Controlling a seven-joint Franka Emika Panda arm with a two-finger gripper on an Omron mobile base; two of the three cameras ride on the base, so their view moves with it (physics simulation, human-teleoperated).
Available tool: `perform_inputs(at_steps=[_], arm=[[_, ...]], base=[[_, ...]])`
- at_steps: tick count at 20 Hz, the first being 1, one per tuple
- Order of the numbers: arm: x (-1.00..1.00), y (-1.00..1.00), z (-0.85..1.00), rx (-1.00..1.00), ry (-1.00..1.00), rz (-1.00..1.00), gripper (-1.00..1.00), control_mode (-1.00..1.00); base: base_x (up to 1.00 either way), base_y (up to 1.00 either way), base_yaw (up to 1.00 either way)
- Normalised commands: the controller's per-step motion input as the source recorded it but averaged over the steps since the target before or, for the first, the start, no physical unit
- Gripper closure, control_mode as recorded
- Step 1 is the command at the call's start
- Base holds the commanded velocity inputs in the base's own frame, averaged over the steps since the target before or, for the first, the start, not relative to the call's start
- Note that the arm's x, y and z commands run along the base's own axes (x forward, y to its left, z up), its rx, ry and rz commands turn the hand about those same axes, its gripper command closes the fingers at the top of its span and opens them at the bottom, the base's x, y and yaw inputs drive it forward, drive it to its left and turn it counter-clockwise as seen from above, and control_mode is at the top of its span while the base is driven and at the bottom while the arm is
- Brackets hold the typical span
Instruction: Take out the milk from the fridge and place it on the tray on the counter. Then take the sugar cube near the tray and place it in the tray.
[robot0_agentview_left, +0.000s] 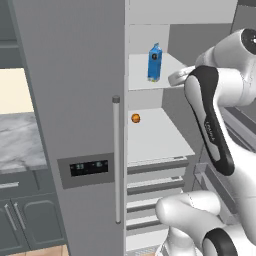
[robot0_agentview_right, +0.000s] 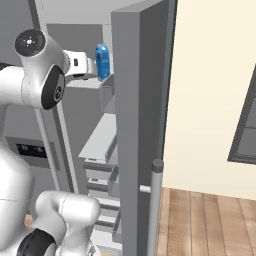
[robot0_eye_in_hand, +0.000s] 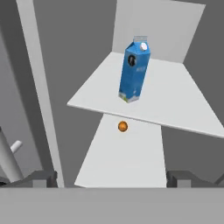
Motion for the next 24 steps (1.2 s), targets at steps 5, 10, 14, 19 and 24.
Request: perform_inputs(at_steps=[5, 10, 14, 19, 24], arm=[[0.29, -0.07, 0.13, 0.0, 0.0, 0.03, -1.0, -1.0], [0.42, -0.02, 0.0, 0.0, -0.02, 0.04, -1.0, -1.0], [0.21, -0.04, 0.0, 0.0, -0.11, 0.04, -1.0, -1.0], [0.33, -0.04, 0.0, 0.01, -0.08, 0.0, -1.0, -1.0], [0.41, 0.0, 0.0, 0.0, 0.0, 0.0, -1.0, -1.0]], base=[[0.0, 0.0, 0.0], [0.0, 0.0, 0.0], [0.0, 0.0, 0.0], [0.0, 0.0, 0.0], [0.0, 0.0, 0.0]])
